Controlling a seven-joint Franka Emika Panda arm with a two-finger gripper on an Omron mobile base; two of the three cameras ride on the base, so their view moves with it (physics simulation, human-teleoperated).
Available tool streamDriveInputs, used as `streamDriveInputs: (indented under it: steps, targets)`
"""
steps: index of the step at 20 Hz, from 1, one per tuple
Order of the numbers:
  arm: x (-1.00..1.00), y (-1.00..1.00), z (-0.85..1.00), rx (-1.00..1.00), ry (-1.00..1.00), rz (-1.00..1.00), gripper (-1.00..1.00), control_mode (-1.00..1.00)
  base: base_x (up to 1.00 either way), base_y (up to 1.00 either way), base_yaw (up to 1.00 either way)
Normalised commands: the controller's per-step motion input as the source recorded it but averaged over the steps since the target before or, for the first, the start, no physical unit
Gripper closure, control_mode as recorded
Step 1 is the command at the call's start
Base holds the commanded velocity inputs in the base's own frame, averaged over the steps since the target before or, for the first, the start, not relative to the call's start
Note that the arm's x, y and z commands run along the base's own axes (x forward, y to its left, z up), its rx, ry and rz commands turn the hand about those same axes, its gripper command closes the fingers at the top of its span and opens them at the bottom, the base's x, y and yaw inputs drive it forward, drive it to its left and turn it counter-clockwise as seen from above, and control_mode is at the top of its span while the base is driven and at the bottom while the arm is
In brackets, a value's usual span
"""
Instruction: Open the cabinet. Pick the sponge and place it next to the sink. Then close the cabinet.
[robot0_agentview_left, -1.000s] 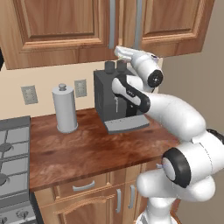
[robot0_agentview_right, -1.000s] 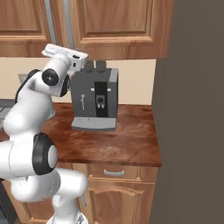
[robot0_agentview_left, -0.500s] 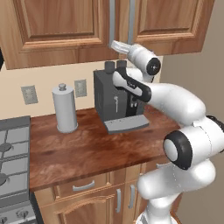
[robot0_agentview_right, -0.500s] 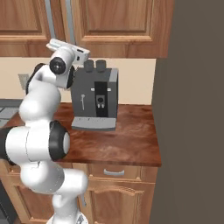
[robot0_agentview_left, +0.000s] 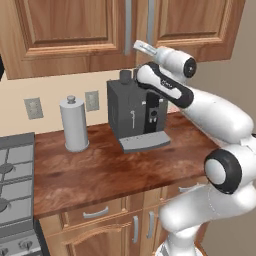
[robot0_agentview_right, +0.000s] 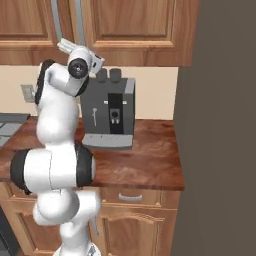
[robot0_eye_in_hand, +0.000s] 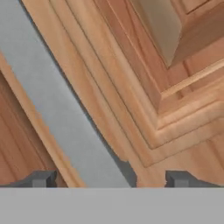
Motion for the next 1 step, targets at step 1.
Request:
streamDriveInputs:
  steps: [1]
  targets:
    - [0.08,-0.12,0.0,0.0,0.01,0.1,-1.0,-1.0,0.0,0.0,0.0]
